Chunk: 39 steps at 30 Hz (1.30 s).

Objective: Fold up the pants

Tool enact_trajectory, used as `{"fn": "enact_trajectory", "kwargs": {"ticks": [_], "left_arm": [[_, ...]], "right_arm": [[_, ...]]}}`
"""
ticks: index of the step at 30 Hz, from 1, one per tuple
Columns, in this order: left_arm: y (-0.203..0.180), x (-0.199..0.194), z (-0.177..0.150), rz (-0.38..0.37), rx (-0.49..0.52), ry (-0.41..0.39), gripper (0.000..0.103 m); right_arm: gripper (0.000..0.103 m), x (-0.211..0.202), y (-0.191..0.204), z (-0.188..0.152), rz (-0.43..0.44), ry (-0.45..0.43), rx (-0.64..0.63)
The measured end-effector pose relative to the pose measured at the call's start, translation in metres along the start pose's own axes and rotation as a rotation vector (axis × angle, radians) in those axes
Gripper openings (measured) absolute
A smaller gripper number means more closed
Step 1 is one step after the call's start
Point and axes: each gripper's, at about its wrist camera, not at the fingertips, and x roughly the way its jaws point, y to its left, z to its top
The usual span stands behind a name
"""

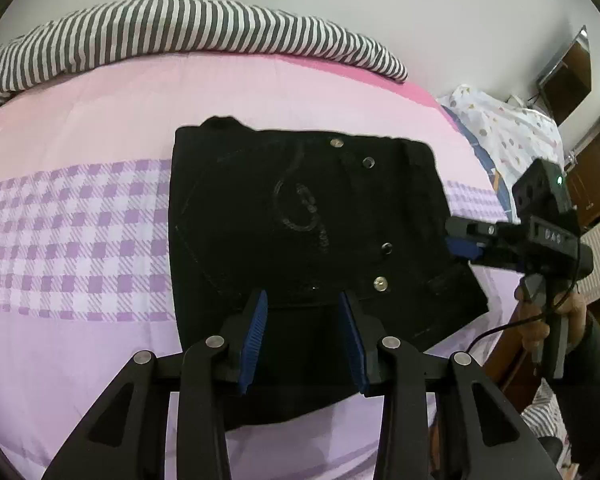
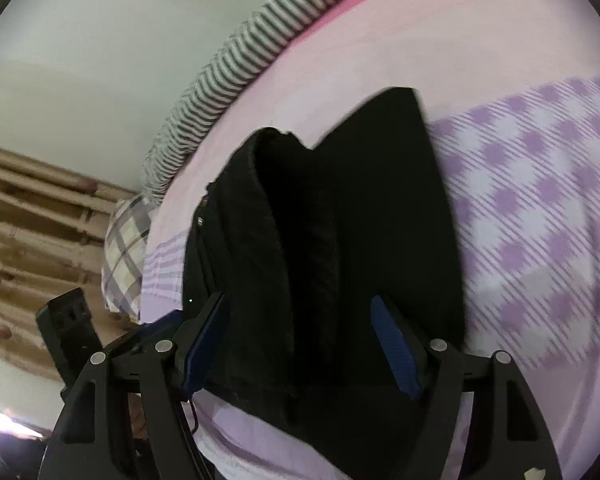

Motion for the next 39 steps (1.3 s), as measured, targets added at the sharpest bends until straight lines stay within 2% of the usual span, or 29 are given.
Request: {"fn": "enact_trajectory", "kwargs": {"ticks": [4, 7, 9, 12, 15, 17, 25, 29, 33, 36, 39], "left_arm": [[-0.003, 0.012, -0.001, 0.01, 0.012, 0.016, 0.039], [-0.003, 0.018, -0.002, 0.015, 0.029, 0.023, 0.041], [-0.003, 0.019, -0.003, 0.018, 0.03, 0.022, 0.041], [-0.002, 0.017, -0.002, 0.012, 0.026, 0.022, 0.042], [0.001, 0.011, 0.0, -0.005, -0.003, 0.014, 0.042], [0.002, 0.006, 0.001, -0.007, -0.006, -0.002, 0.042], [-0.016, -0.002, 0.011, -0.018, 0.034, -0.026, 0.042], [-0.028, 0.0, 0.016, -0.031, 0.066, -0.026, 0.043], [-0.034, 0.016, 0.014, -0.04, 0.082, 0.021, 0.043], [-0.037, 0.029, 0.009, -0.036, 0.094, 0.054, 0.043], [-0.043, 0.034, 0.005, -0.011, 0.126, 0.057, 0.043]], "right_arm": [[0.072, 0.014, 0.009, 0.007, 0.042, -0.014, -0.024], [0.064, 0.023, 0.014, 0.01, 0.07, 0.007, -0.04], [0.045, 0.033, 0.019, 0.012, 0.077, 0.017, -0.038], [0.029, 0.035, 0.019, 0.01, 0.039, -0.004, 0.008], [0.016, 0.024, 0.034, 0.004, -0.025, -0.051, -0.022], [0.011, 0.015, 0.044, 0.004, -0.036, -0.084, -0.033], [0.01, -0.013, 0.065, 0.005, -0.061, -0.173, -0.058], [0.01, -0.03, 0.055, 0.008, -0.082, -0.209, -0.034], [0.01, -0.04, 0.033, 0.008, -0.123, -0.237, 0.024], [0.01, -0.039, 0.011, 0.009, -0.19, -0.207, 0.043], [0.01, -0.037, -0.007, 0.007, -0.189, -0.207, 0.084]]}}
